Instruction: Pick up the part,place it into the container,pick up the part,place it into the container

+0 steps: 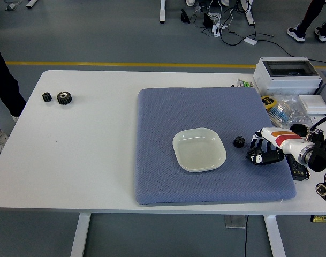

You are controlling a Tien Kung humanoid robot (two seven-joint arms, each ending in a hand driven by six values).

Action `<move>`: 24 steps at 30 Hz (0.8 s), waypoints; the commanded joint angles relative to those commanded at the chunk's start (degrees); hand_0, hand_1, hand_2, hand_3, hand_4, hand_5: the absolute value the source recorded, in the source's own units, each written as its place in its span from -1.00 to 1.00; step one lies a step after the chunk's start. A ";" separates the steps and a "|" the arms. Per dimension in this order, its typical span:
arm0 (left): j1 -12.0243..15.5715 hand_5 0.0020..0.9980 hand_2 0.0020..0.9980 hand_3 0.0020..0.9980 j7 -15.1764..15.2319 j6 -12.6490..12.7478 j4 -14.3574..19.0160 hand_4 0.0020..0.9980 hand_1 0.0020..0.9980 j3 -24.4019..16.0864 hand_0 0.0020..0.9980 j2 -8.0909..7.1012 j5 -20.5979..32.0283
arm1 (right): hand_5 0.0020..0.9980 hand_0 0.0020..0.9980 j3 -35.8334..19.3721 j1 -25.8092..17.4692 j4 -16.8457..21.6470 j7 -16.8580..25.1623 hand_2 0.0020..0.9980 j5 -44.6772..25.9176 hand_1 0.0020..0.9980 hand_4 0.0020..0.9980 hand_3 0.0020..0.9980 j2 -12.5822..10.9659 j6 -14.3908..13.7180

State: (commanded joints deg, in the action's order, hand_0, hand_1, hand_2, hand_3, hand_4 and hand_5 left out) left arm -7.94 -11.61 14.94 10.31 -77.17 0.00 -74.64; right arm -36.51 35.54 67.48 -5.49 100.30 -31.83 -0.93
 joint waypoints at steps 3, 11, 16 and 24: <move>-0.08 0.27 0.33 0.15 0.01 0.02 0.00 0.35 0.30 -0.13 0.36 0.00 -0.10 | -0.24 -0.64 0.11 0.14 0.19 0.05 -0.01 -0.13 -0.40 0.44 0.01 0.04 -0.12; -0.22 0.27 0.33 0.15 0.11 0.08 0.00 0.35 0.30 -0.14 0.36 0.00 0.12 | -0.24 -0.66 -0.43 -0.17 0.11 -0.10 -0.01 0.14 -0.38 0.45 0.02 -0.06 -0.17; -0.25 0.27 0.33 0.15 0.05 0.02 0.00 0.35 0.30 -0.09 0.36 0.00 0.05 | -0.24 -0.66 -1.95 -0.43 1.49 -0.66 -0.01 1.42 -0.38 0.45 0.02 -0.55 -0.67; -0.23 0.27 0.33 0.15 0.03 -0.04 0.00 0.35 0.30 -0.11 0.36 0.00 0.01 | 0.00 -0.25 -5.83 -1.88 7.00 -4.14 0.34 2.87 0.06 1.00 0.41 -2.30 3.52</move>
State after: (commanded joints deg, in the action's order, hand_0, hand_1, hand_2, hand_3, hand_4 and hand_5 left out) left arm -8.17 -11.57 14.89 10.31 -77.27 0.00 -74.63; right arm -42.34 33.66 74.48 -9.63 103.17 -34.13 2.59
